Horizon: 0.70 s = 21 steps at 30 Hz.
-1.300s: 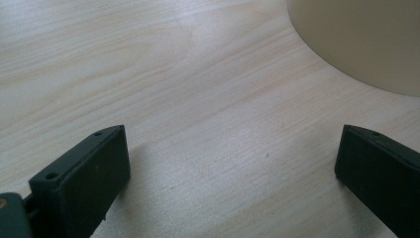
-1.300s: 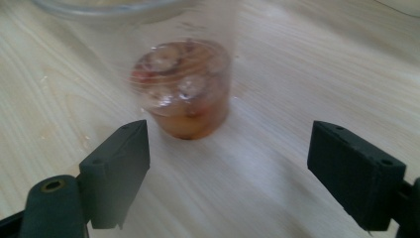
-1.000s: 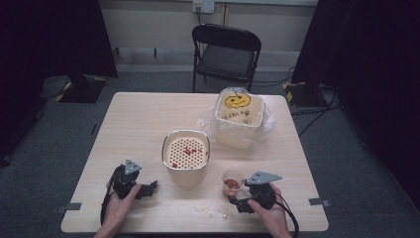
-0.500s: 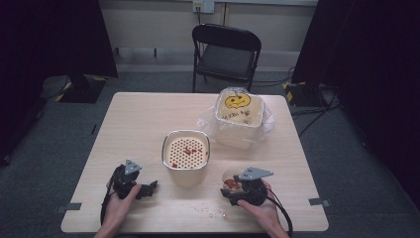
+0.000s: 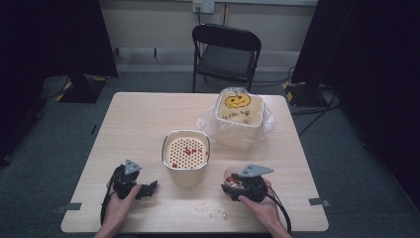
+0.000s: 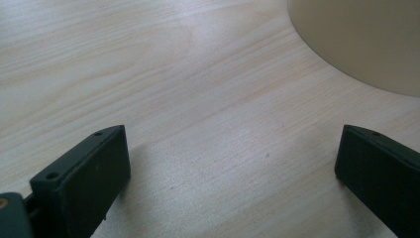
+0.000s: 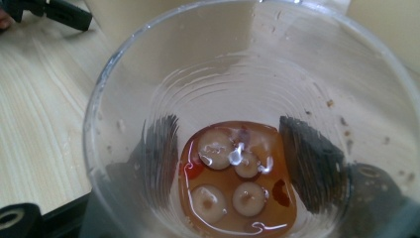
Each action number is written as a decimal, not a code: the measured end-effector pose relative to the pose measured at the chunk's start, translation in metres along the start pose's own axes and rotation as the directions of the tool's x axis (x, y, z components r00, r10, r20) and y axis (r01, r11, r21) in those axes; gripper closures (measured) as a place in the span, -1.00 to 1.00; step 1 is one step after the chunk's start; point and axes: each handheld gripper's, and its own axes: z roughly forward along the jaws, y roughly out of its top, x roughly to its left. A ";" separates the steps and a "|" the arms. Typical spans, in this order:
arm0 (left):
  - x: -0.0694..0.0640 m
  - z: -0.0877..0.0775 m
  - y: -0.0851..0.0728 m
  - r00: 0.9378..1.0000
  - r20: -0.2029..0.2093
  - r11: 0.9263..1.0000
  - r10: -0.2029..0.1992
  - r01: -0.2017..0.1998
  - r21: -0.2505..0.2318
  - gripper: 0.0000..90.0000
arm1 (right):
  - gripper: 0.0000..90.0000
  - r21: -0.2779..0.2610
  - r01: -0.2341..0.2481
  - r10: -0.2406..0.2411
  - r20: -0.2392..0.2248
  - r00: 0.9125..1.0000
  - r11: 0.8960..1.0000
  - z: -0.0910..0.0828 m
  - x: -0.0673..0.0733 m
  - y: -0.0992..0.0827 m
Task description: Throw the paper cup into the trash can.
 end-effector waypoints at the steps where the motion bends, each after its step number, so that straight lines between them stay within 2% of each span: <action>1: 0.000 0.000 0.000 1.000 0.000 1.000 0.000 0.000 0.000 -1.00 | -0.07 -0.004 -0.003 0.003 0.003 1.000 1.000 -0.002 -0.001 0.001; 5: 0.000 0.000 0.000 1.000 0.000 1.000 0.000 0.000 0.000 -1.00 | -0.07 -0.022 -0.010 0.011 0.029 1.000 1.000 -0.010 -0.006 0.013; 16: 0.000 0.000 0.000 1.000 0.000 1.000 -0.001 0.001 0.000 -1.00 | -0.07 -0.038 -0.004 0.005 0.043 0.999 0.999 -0.016 -0.006 0.036; 19: 0.000 0.000 0.000 1.000 0.000 1.000 0.000 0.000 0.000 -1.00 | -0.07 -0.053 -0.001 0.003 0.046 0.999 0.999 -0.019 -0.005 0.045; 21: 0.000 0.000 0.000 1.000 0.000 1.000 0.000 0.000 0.000 -1.00 | -0.07 -0.084 -0.008 0.012 0.049 0.999 0.996 -0.020 -0.004 0.053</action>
